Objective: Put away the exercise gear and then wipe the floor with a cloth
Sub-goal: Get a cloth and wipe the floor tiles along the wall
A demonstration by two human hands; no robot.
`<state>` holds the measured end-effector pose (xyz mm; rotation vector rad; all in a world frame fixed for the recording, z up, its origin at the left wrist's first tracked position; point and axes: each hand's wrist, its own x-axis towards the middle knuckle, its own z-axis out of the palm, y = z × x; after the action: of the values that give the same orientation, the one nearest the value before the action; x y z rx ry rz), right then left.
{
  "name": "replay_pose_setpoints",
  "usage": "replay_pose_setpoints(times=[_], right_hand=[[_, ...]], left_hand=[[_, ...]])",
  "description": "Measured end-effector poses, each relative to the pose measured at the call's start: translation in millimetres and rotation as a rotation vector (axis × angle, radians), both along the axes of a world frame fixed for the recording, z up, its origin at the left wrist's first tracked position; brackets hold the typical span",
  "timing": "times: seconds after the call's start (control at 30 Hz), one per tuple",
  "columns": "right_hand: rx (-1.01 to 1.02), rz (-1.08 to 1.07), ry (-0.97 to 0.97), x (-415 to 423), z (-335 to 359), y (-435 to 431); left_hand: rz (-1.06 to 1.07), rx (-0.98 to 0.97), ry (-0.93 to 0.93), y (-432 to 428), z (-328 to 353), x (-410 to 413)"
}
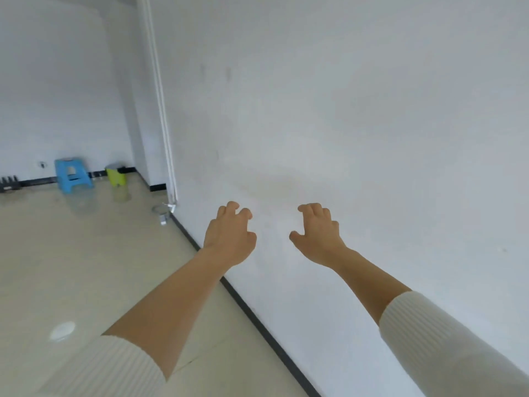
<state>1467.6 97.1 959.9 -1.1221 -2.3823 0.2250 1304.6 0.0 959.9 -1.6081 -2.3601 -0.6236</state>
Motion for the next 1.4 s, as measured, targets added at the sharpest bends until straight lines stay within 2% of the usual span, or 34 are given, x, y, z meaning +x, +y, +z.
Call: replay_pose_setpoints(times=[0.17, 0.37, 0.5, 0.83, 1.0, 1.17, 1.4], right_hand=[[-0.031, 0.2, -0.06, -156.1, -12.3, -1.1], [-0.015, 0.37, -0.139, -347.4, -35.4, 22.6], [-0.083, 0.406, -0.172, -474.1, -42.7, 53.6], [-0.1, 0.533, -0.198, -759.3, -40.3, 90.7], [-0.09, 0.577, -0.214, -919.0, -52.8, 91.1], [-0.129, 0.581, -0.213, -1081.9, -50.7, 88.7], [-0.105, 0.582, -0.212, -1282.2, -37.3, 114.0]], left_hand=[[0.201, -0.102, -0.036, -31.2, -25.8, -134.1], [0.377, -0.113, -0.041, -31.0, -38.9, -300.8], [0.428, -0.14, -0.047, -7.3, -35.2, -416.7], [0.601, -0.128, -0.11, 21.1, -33.1, -678.1], [0.62, -0.18, -0.08, 23.7, -46.1, -826.2], [0.66, -0.165, -0.171, 24.9, -37.6, -989.0], [0.684, -0.174, -0.183, 45.4, -28.9, -1183.5]])
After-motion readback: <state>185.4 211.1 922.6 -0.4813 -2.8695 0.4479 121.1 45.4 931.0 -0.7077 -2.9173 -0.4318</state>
